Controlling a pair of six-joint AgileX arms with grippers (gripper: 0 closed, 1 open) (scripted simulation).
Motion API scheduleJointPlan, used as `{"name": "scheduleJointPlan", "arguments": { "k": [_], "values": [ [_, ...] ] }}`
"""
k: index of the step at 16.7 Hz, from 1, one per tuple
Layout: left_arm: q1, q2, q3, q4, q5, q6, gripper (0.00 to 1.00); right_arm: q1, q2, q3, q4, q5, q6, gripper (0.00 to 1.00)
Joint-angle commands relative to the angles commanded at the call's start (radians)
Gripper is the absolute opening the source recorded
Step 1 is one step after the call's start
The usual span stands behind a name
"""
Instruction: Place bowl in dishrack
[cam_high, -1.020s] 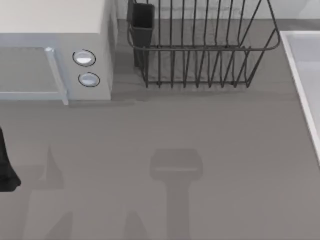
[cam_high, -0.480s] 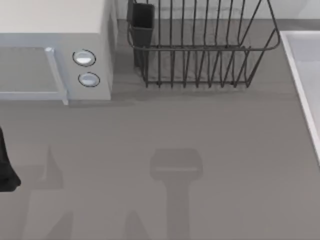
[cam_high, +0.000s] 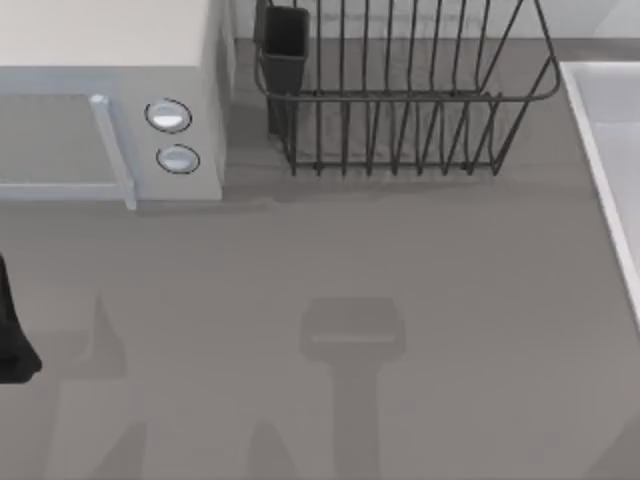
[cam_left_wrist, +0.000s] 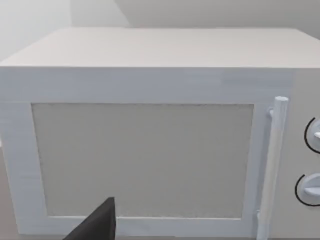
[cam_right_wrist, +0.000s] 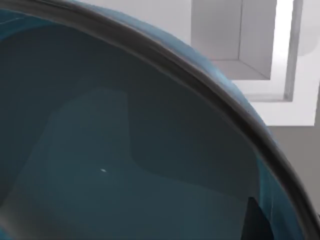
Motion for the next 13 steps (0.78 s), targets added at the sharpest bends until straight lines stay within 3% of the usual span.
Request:
{"name": "scheduleJointPlan", "arguments": {
  "k": [7,13],
  "values": [
    [0.000,0.000,0.000,0.000,0.000,0.000,1.00,0.003,-0.056,0.375,-0.441,0.001,-0.004,0.00],
    [0.000,0.000,0.000,0.000,0.000,0.000,1.00,0.006,-0.074,0.431,-0.496,0.002,-0.002,0.00]
  ]
}}
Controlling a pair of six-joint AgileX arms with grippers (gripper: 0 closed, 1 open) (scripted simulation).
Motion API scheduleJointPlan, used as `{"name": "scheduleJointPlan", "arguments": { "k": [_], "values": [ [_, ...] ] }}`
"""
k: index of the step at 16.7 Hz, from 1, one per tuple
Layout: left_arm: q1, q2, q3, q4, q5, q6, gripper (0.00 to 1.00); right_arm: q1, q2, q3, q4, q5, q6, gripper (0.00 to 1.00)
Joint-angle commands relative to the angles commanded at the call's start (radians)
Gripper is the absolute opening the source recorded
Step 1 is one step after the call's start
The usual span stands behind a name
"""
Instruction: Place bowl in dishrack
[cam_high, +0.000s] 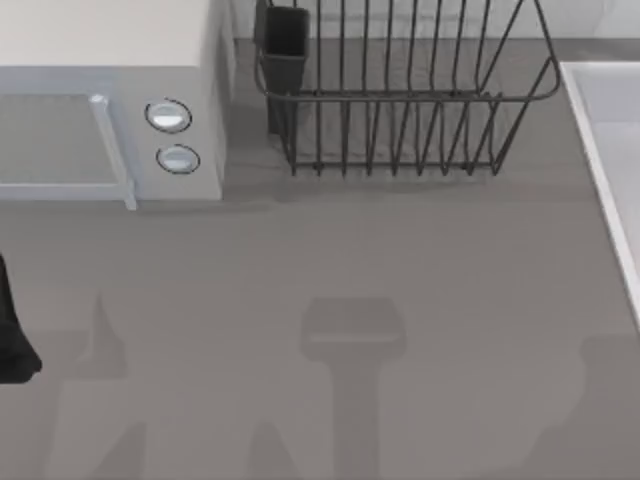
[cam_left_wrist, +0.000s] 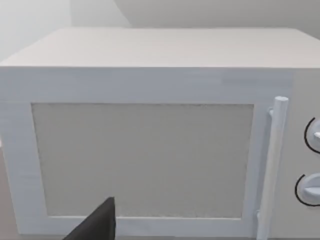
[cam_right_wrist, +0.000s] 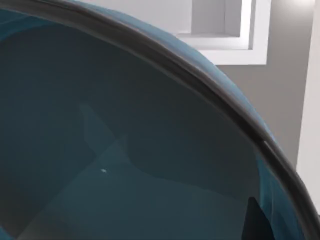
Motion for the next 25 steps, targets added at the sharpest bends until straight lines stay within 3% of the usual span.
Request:
{"name": "scheduleJointPlan", "arguments": {
  "k": [4,8,20,25],
  "values": [
    [0.000,0.000,0.000,0.000,0.000,0.000,1.00,0.030,-0.003,-0.004,0.031,0.022,0.020,0.00],
    [0.000,0.000,0.000,0.000,0.000,0.000,1.00,0.215,-0.033,-0.022,0.185,0.144,0.121,0.00],
    [0.000,0.000,0.000,0.000,0.000,0.000,1.00,1.289,-0.167,-0.227,1.011,0.763,0.580,0.00],
    [0.000,0.000,0.000,0.000,0.000,0.000,1.00,1.619,-0.253,-0.308,1.342,1.010,0.684,0.00]
  ]
}}
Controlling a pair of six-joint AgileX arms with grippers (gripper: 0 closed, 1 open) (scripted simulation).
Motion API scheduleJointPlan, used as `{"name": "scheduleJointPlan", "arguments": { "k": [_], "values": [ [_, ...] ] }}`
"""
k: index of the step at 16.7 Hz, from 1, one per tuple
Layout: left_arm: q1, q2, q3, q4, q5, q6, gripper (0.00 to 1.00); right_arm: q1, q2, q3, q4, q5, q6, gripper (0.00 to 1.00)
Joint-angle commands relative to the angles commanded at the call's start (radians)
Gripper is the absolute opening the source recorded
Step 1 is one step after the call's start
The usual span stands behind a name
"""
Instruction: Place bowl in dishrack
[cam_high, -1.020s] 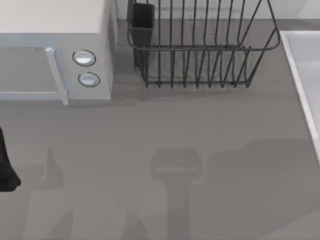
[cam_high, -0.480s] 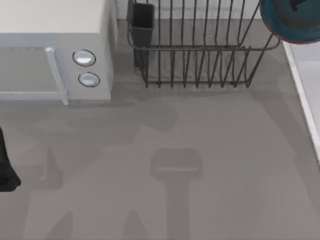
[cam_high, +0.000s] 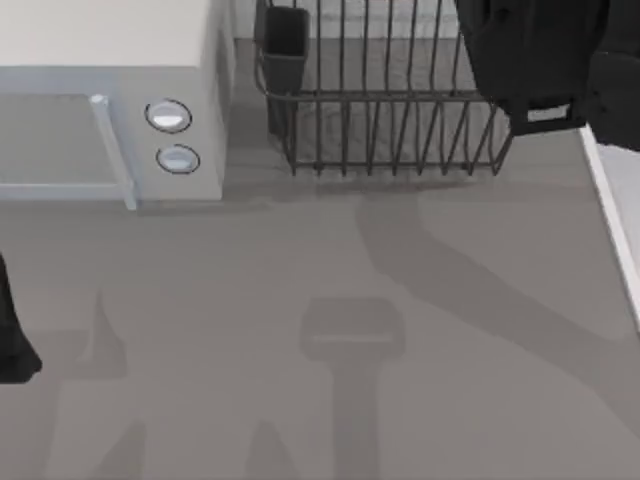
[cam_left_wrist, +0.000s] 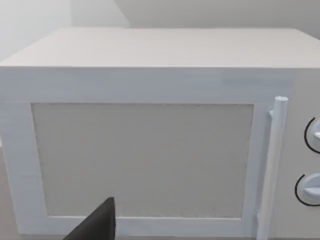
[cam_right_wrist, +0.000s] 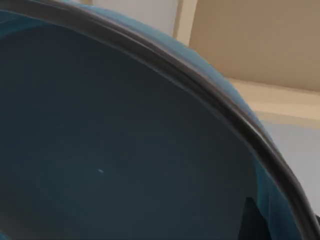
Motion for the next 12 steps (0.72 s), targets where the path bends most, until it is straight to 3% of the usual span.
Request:
{"name": "scheduleJointPlan", "arguments": {
  "k": [4,12],
  "values": [
    [0.000,0.000,0.000,0.000,0.000,0.000,1.00,0.106,-0.040,-0.034,0.145,0.114,0.021,0.00],
    [0.000,0.000,0.000,0.000,0.000,0.000,1.00,0.099,-0.025,-0.034,0.168,0.111,0.023,0.00]
  ]
}}
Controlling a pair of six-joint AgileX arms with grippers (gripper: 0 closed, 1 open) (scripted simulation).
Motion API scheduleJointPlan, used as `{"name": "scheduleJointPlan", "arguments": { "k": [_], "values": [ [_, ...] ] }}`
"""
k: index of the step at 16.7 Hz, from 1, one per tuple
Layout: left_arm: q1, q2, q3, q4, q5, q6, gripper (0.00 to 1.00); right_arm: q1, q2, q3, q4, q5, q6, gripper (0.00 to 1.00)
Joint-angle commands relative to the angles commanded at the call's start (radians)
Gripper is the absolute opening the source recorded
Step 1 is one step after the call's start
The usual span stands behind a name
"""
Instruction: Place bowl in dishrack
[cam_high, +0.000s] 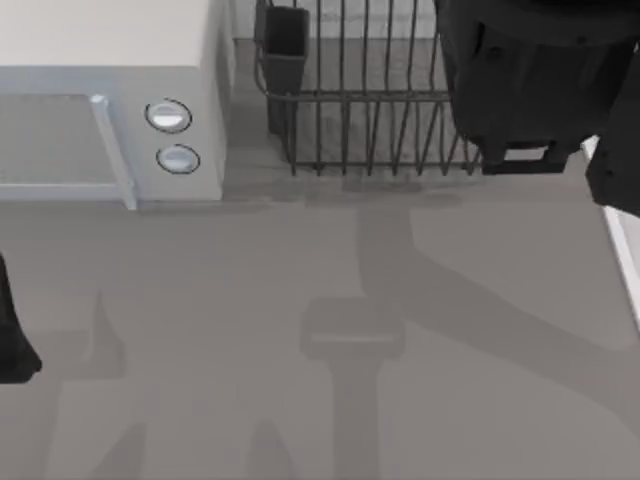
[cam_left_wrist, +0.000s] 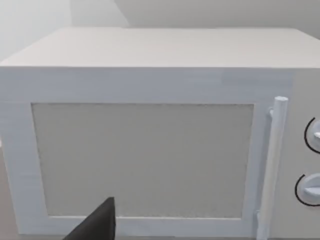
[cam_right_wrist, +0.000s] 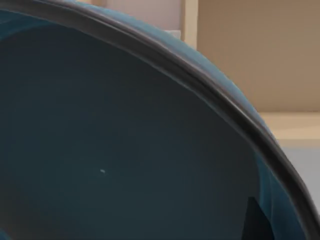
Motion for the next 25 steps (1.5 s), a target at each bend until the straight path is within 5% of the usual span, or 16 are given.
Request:
{"name": "scheduleJointPlan", "arguments": {
  "k": [11,18,25],
  "values": [
    [0.000,0.000,0.000,0.000,0.000,0.000,1.00,-0.323,0.501,-0.081,0.623,-0.317,-0.009,0.00],
    [0.000,0.000,0.000,0.000,0.000,0.000,1.00,-0.393,0.585,-0.107,0.712,-0.384,-0.015,0.00],
    [0.000,0.000,0.000,0.000,0.000,0.000,1.00,-0.393,0.585,-0.107,0.712,-0.384,-0.015,0.53]
  ]
}}
